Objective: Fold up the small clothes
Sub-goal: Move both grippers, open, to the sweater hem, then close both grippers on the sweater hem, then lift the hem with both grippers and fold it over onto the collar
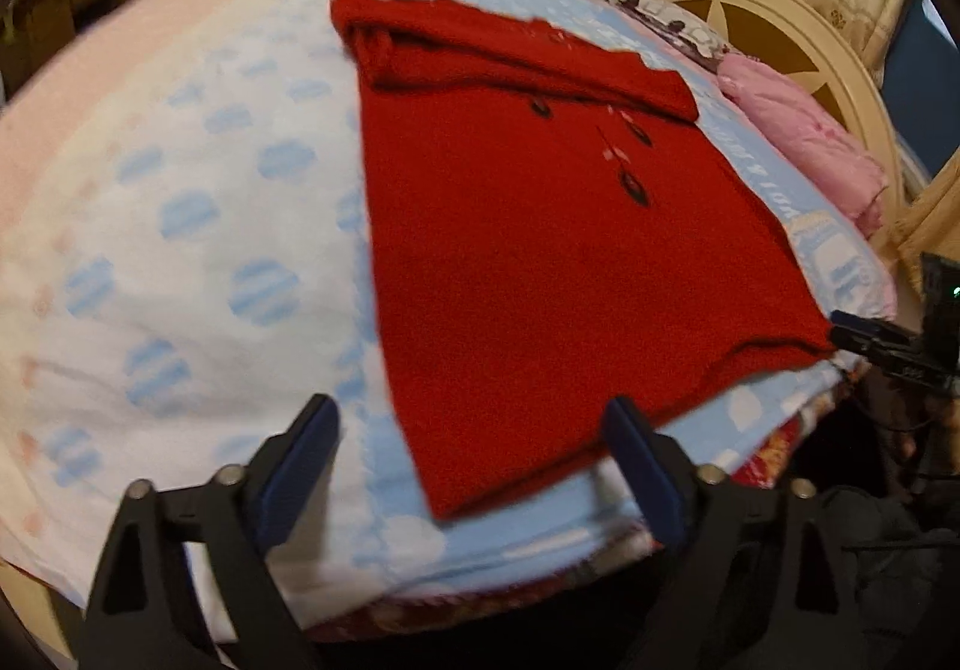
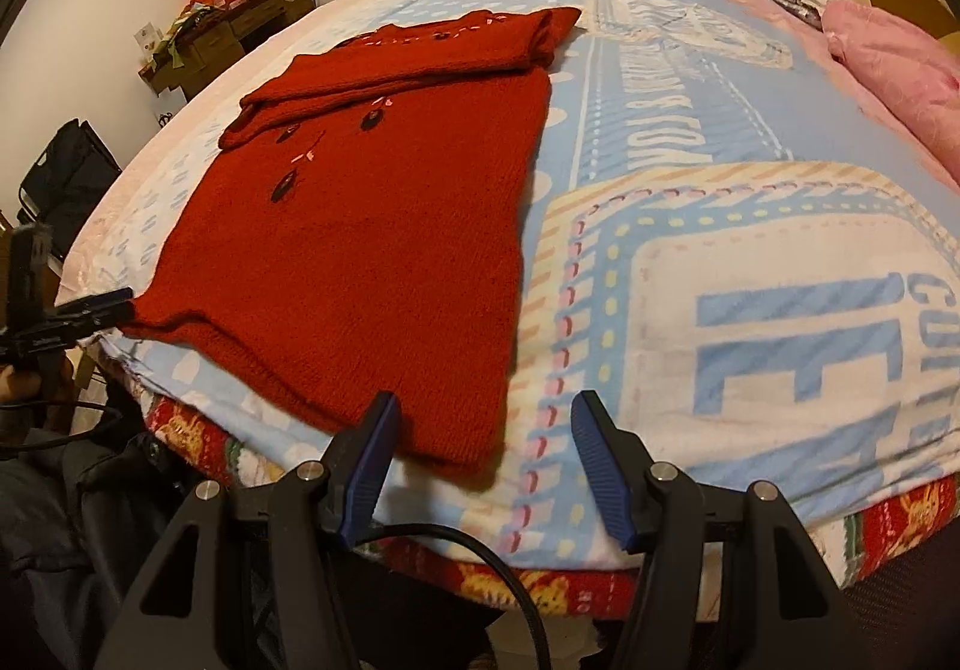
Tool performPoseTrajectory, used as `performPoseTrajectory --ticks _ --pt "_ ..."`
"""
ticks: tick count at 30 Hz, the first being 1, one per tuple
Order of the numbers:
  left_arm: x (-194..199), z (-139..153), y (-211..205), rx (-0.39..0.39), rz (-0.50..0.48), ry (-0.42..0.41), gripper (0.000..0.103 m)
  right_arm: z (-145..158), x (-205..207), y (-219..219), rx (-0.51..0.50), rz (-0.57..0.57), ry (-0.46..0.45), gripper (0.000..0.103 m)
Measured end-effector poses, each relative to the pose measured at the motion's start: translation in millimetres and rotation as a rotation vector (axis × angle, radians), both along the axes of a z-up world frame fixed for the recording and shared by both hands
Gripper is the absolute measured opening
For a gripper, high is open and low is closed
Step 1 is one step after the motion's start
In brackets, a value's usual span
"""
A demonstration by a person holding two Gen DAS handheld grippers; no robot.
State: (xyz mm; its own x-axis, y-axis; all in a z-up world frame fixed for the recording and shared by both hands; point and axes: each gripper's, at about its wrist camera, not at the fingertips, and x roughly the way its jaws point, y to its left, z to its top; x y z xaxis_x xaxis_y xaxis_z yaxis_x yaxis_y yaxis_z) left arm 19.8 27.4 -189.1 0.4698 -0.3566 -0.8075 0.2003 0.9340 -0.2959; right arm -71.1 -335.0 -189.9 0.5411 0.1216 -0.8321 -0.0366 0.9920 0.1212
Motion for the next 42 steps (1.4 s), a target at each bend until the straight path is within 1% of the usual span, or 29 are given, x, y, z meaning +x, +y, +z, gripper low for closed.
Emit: performPoseTrajectory --ticks 2,3,4,6,8,13,14,15,17,20,21,22,24,25,29,30,31,33,34,37,40,42 --pt "-1.9 1.3 1.2 -0.009 0.002 -0.007 0.087 0.6 -2.0 -0.1 0.022 0.004 0.001 0.053" --pt "-2.3 2.1 2.2 -0.019 0.001 -0.006 0.082 0.6 -2.4 -0.6 0.030 0.003 0.004 0.048" --pt "-2.4 2.1 3.0 -0.033 0.000 0.002 0.078 0.6 -2.5 -2.4 0.042 -0.001 0.006 0.046" --pt "-3.6 2.7 4.3 -0.041 0.004 0.008 0.076 0.3 -3.1 -4.8 0.053 -0.009 0.009 0.044" --pt "-6.0 4.3 3.8 -0.029 0.000 0.016 0.074 0.0 -4.8 -6.1 0.072 -0.009 0.017 0.043" --pt "-9.7 4.7 4.6 -0.042 -0.006 0.032 0.074 -1.5 -7.9 -12.4 0.138 -0.012 0.022 0.042" --pt "-9.7 4.5 4.3 -0.047 -0.009 0.033 0.074 -1.7 -7.6 -13.1 0.150 -0.015 0.022 0.042" --pt "-9.8 4.4 3.6 -0.048 -0.012 0.032 0.074 -1.9 -6.6 -13.2 0.161 -0.015 0.022 0.038" --pt "-8.2 3.2 4.1 -0.071 -0.016 0.033 0.074 -3.8 -5.4 -11.1 0.181 -0.009 0.019 0.036" --pt "-7.9 1.7 8.1 -0.105 -0.010 0.035 0.073 -4.4 -5.1 -7.1 0.176 0.000 0.011 0.036" --pt "-8.3 2.6 9.6 -0.111 -0.006 0.037 0.069 -4.1 -5.5 -7.5 0.178 -0.001 0.012 0.035" --pt "-8.3 3.4 11.1 -0.111 -0.003 0.035 0.062 -3.5 -6.0 -8.7 0.181 -0.002 0.014 0.031" --pt "-8.3 4.1 14.9 -0.114 0.002 0.041 0.054 -3.5 -6.6 -11.7 0.190 -0.005 0.020 0.028" --pt "-8.0 3.9 17.0 -0.129 0.004 0.047 0.049 -3.6 -7.0 -13.5 0.201 -0.007 0.022 0.028" --pt "-7.2 0.9 20.4 -0.159 0.008 0.058 0.043 -5.8 -7.0 -18.7 0.241 -0.018 0.018 0.025" --pt "-7.2 0.8 20.4 -0.156 0.007 0.058 0.032 -6.4 -6.7 -19.5 0.249 -0.022 0.015 0.018" --pt "-6.7 0.9 21.2 -0.160 0.006 0.059 0.018 -7.4 -6.2 -20.8 0.257 -0.028 0.012 0.011" --pt "-5.5 0.2 27.7 -0.211 0.016 0.066 0.011 -9.0 -6.2 -24.6 0.286 -0.037 0.004 0.010" --pt "-5.5 0.6 30.6 -0.228 0.022 0.062 0.009 -8.8 -6.6 -26.3 0.301 -0.039 -0.001 0.009" --pt "-5.6 8.0 37.5 -0.270 0.023 0.041 0.007 -2.2 -8.3 -29.5 0.349 -0.035 -0.037 0.009" --pt "-5.2 20.5 44.9 -0.359 0.016 0.001 0.007 12.4 -10.6 -32.0 0.427 -0.017 -0.102 0.009" --pt "-4.0 25.3 48.1 -0.404 0.011 -0.016 0.007 21.1 -9.5 -33.4 0.463 -0.013 -0.140 0.009"
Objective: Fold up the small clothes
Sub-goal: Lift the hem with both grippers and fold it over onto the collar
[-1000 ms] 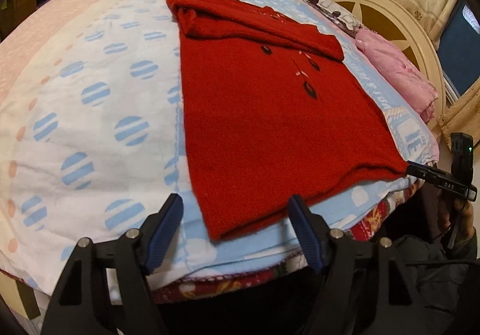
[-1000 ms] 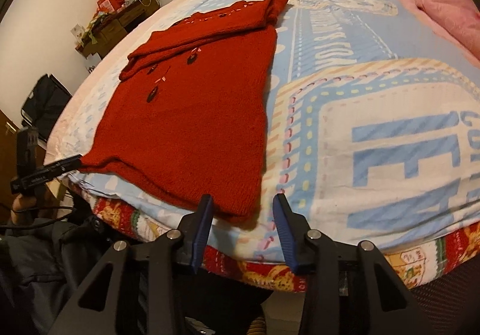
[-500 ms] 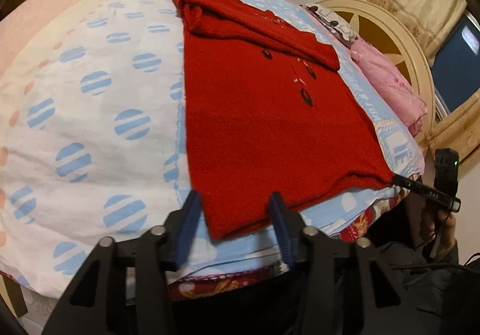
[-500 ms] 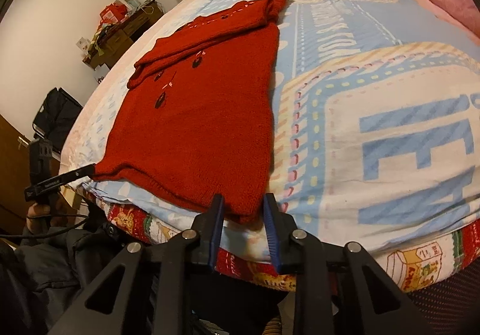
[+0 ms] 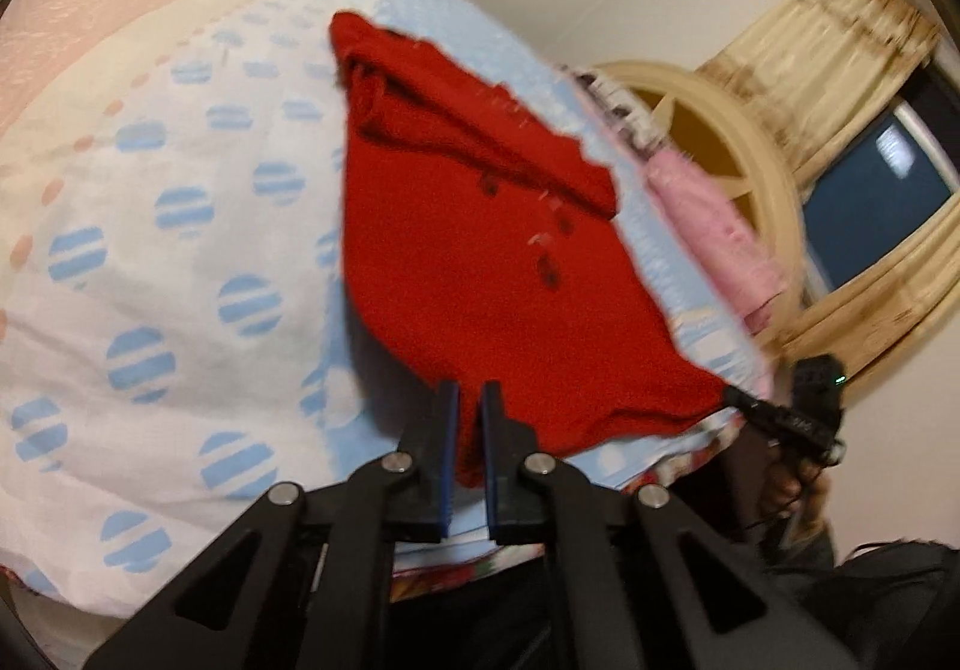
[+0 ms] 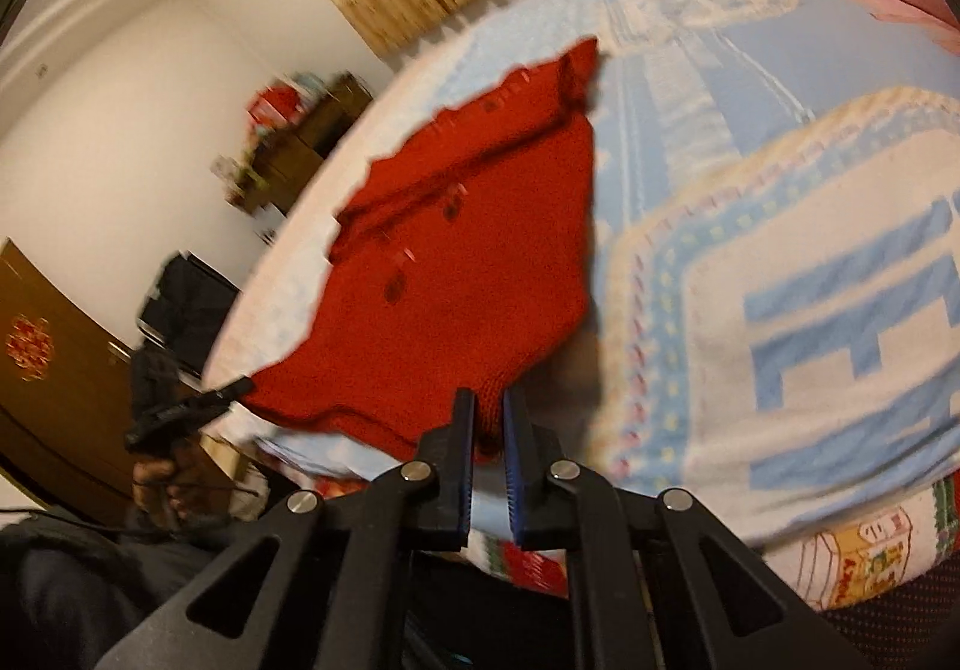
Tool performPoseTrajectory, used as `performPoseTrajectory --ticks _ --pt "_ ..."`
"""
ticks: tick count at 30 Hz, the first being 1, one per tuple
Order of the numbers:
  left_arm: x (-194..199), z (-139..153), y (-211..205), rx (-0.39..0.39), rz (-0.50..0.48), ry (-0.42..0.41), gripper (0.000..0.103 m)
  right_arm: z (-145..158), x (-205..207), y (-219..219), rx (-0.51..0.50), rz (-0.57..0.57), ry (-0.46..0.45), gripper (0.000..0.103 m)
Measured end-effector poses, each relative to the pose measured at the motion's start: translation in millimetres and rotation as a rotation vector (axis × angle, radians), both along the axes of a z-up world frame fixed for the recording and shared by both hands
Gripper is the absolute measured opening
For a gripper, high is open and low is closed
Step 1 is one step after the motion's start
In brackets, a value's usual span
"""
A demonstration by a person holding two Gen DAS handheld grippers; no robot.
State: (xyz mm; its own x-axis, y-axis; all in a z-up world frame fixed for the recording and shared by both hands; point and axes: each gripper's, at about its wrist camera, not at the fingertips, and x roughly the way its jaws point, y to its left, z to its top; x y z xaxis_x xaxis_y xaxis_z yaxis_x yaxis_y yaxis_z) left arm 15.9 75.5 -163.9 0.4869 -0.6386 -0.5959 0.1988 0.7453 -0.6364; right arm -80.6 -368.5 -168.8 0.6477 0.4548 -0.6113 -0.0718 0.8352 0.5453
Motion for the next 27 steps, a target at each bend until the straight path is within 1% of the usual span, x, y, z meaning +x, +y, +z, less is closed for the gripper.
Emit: performPoseTrajectory --ticks 3,6,7,14,15,21,27 --pt "7.0 3.2 2.3 -0.043 0.007 -0.012 0.007 7.4 5.8 -2.5 0.028 -0.007 -0.030 0.008" --pt "19.8 2.9 9.2 -0.114 0.025 -0.001 0.007 14.7 15.6 -7.9 0.070 -0.022 -0.055 0.008" --pt "24.1 4.0 9.9 -0.124 0.028 -0.004 0.007 17.2 19.3 -10.4 0.080 -0.027 -0.062 0.008" --pt "55.2 27.3 8.7 -0.084 0.046 -0.076 0.007 40.7 57.9 -21.7 0.066 -0.044 -0.101 0.008" --pt "60.4 29.8 8.5 -0.082 0.046 -0.084 0.006 45.0 65.5 -21.4 0.059 -0.044 -0.109 0.008" --pt "95.3 46.1 9.8 -0.071 0.052 -0.117 0.005 72.4 108.2 -21.9 0.031 -0.036 -0.151 0.008" --pt "132.4 62.4 16.7 -0.077 0.085 -0.164 0.005 100.5 151.5 -24.8 0.023 -0.040 -0.196 0.008"
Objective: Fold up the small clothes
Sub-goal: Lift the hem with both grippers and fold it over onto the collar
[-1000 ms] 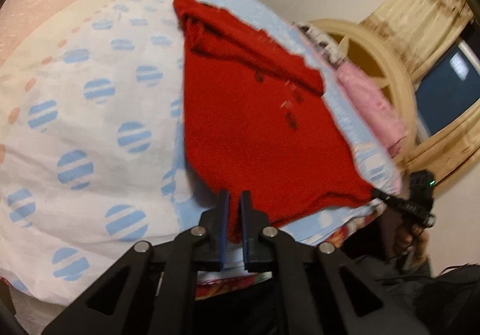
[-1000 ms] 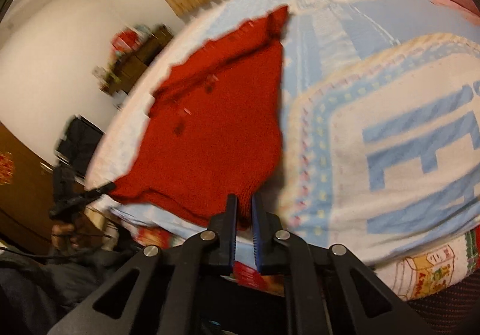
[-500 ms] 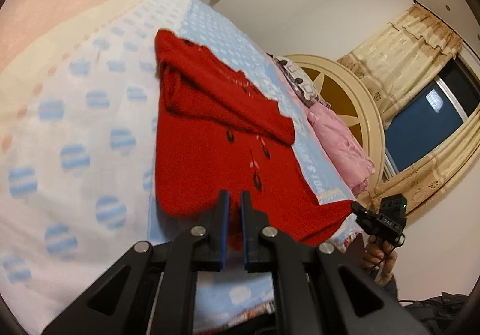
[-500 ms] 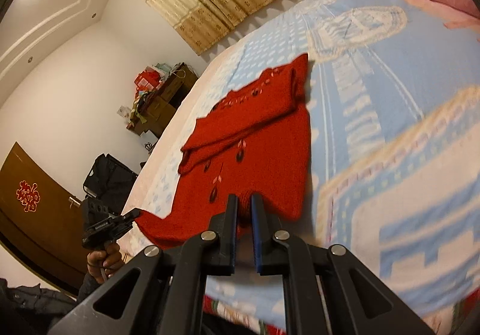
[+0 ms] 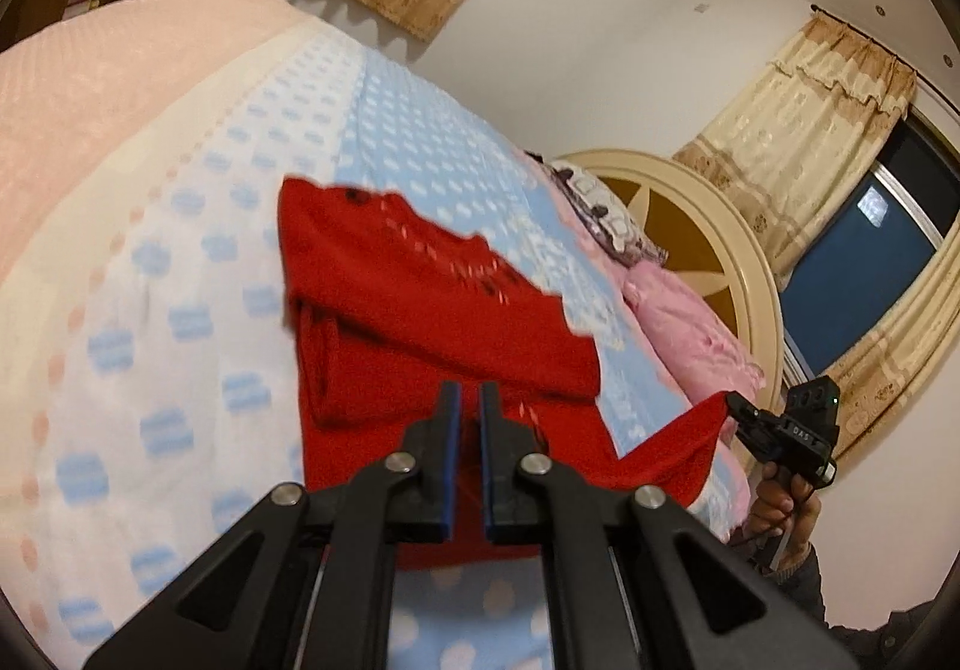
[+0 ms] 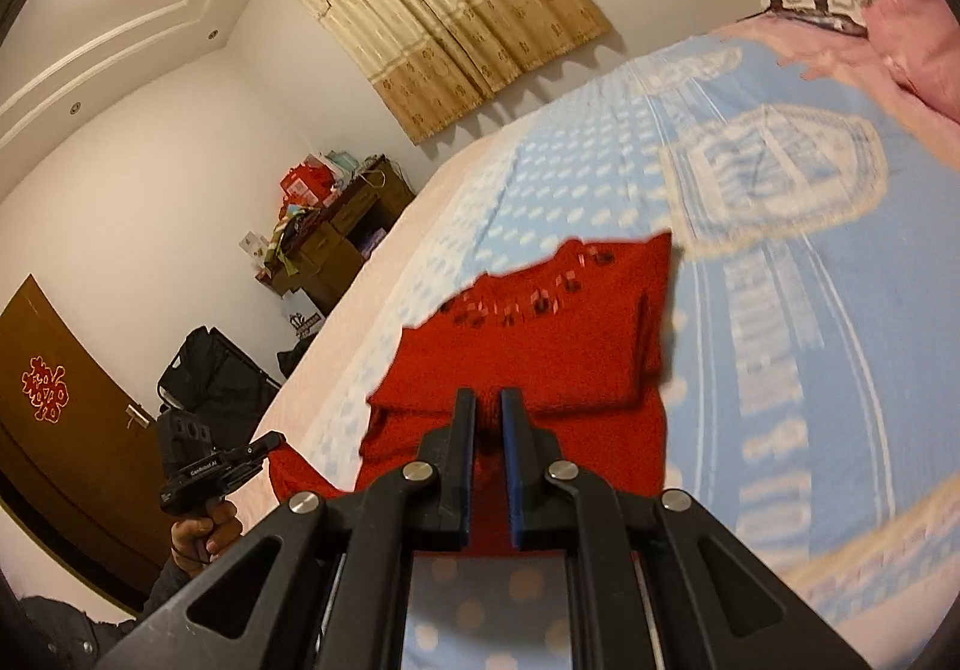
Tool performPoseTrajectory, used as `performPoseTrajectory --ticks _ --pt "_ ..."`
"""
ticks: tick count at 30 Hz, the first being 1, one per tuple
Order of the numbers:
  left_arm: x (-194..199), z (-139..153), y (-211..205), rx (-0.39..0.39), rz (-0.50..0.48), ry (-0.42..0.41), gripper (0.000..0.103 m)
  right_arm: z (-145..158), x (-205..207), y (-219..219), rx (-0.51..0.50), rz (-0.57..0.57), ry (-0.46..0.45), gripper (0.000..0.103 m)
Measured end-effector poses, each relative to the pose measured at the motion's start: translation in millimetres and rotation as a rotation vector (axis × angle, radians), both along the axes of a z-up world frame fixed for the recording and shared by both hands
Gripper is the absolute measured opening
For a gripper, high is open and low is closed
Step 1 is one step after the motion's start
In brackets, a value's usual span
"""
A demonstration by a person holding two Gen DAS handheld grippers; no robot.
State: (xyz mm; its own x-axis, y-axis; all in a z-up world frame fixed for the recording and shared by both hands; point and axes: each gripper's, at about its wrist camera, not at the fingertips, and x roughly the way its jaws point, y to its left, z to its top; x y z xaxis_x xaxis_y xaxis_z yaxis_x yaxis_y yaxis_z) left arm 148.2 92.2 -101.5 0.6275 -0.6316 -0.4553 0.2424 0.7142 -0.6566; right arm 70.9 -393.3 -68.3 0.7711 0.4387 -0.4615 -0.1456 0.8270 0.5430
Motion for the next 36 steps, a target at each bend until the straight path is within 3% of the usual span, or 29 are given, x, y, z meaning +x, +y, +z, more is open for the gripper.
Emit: performPoseTrajectory --ticks 6,11,22,25,27,29,34,36 --pt "45.5 12.9 6.6 -0.056 0.015 -0.013 0.005 15.8 46.9 -1.4 -0.016 -0.010 -0.012 0.008" --pt "78.0 22.6 7.0 -0.038 0.033 -0.029 0.005 26.0 86.2 -7.4 -0.026 -0.027 -0.017 0.008" --pt "163.9 9.1 13.4 -0.034 0.063 0.008 0.001 5.4 179.2 -26.1 -0.013 -0.062 0.061 0.007" --pt "180.7 -3.7 7.5 0.006 0.052 0.036 0.001 -10.1 206.8 -27.4 -0.022 -0.065 0.099 0.007" --pt "186.6 -12.7 -1.3 0.089 0.031 0.042 0.001 -26.9 223.6 -33.0 -0.014 -0.083 0.139 0.007" --pt "188.7 -24.7 -9.8 0.169 0.005 0.057 0.007 -43.9 235.4 -38.8 -0.003 -0.095 0.175 0.007" --pt "194.5 -48.6 -19.5 0.216 -0.061 0.119 0.050 -70.0 245.2 -45.8 -0.006 -0.102 0.222 0.008" --pt "197.6 -54.2 -18.9 0.214 -0.061 0.134 0.050 -73.0 244.9 -47.5 -0.003 -0.104 0.225 0.008"
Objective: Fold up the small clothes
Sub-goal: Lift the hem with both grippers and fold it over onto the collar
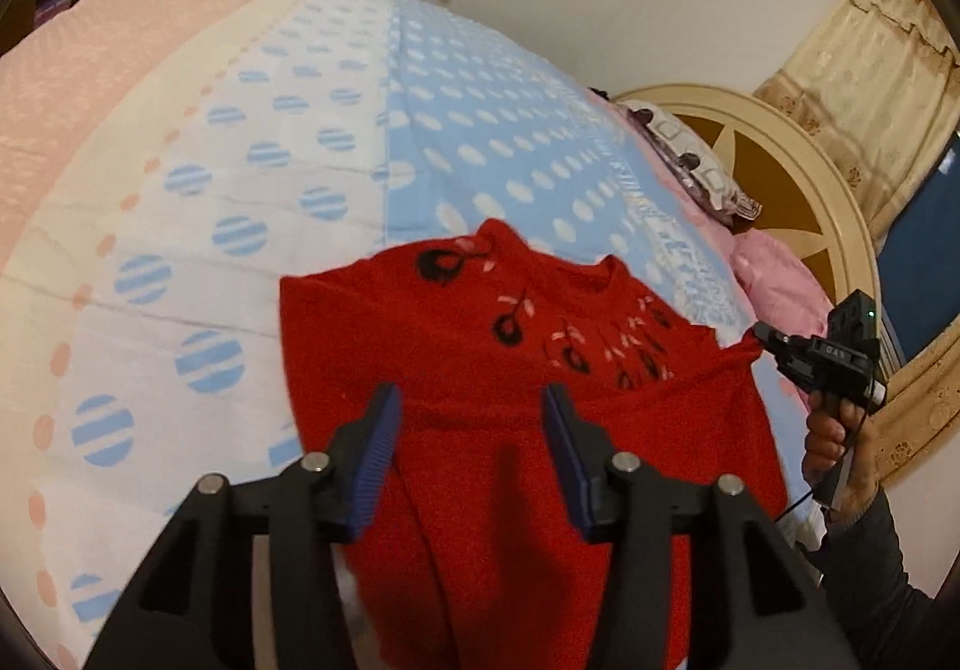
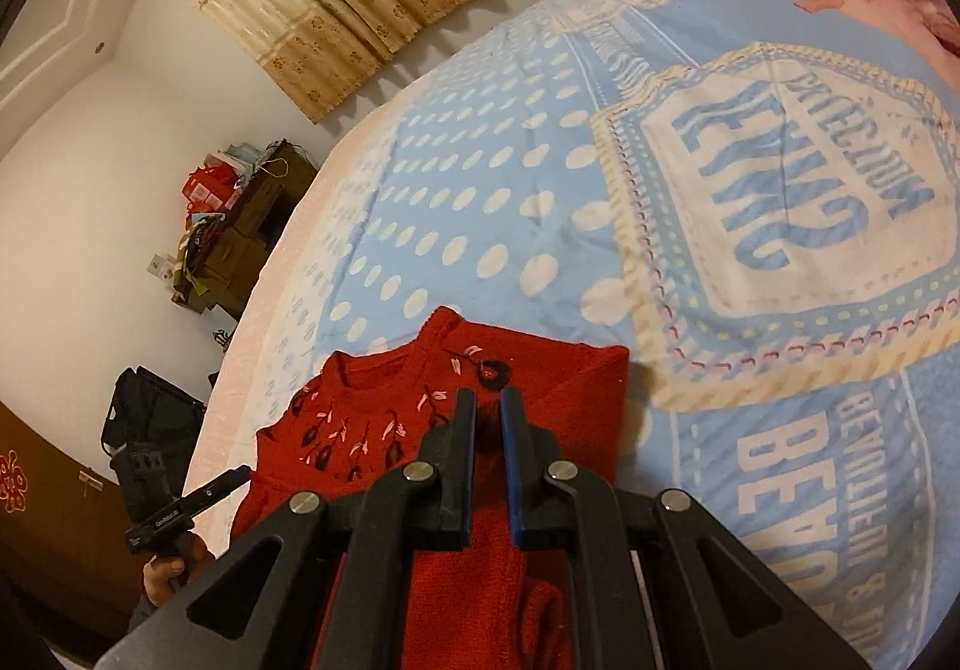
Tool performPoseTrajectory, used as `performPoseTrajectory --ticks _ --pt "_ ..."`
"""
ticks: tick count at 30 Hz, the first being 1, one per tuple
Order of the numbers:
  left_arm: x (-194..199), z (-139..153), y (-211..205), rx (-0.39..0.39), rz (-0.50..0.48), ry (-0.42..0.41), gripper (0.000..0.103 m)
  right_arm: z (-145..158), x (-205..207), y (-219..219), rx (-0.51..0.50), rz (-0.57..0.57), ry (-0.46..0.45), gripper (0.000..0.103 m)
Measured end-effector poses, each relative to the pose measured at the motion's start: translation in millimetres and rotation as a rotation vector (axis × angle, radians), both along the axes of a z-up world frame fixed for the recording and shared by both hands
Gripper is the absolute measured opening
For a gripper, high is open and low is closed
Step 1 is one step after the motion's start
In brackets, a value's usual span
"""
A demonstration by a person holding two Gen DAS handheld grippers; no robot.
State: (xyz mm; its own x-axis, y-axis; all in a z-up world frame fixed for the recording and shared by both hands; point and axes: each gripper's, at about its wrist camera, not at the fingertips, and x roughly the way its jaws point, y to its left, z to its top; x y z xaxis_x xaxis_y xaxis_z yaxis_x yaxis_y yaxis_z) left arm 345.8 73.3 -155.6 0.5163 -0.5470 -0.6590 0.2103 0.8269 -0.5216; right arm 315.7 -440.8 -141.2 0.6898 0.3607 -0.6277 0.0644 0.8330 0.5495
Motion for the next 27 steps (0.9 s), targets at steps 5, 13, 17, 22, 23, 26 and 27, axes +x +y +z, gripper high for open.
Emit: performPoseTrajectory --ticks 5,13,17,22,23,26,27 --pt "2.2 -7.6 -4.9 0.015 -0.035 0.039 0.016 1.9 -2.9 -0.8 -0.010 0.008 -0.004 0.008" --pt "-3.8 -10.3 1.8 0.035 0.021 0.064 0.044 0.2 -7.1 2.2 -0.017 0.012 0.000 0.008" --pt "-3.9 -12.5 -7.6 0.031 -0.026 0.059 0.033 -2.3 -6.2 4.7 -0.022 0.013 0.005 0.008" --pt "-3.6 6.3 -2.8 0.051 -0.010 -0.015 0.006 11.0 -1.8 4.0 -0.031 0.014 -0.019 0.008" --pt "-2.3 14.1 2.7 0.036 0.003 -0.038 0.006 15.6 1.1 3.1 -0.033 0.011 -0.027 0.008" --pt "5.5 29.0 12.9 0.016 0.023 -0.071 0.006 25.5 11.2 -0.7 -0.042 -0.001 -0.046 0.007" --pt "9.9 32.7 15.1 0.015 0.031 -0.078 0.006 27.9 16.2 -2.6 -0.040 -0.006 -0.051 0.005"
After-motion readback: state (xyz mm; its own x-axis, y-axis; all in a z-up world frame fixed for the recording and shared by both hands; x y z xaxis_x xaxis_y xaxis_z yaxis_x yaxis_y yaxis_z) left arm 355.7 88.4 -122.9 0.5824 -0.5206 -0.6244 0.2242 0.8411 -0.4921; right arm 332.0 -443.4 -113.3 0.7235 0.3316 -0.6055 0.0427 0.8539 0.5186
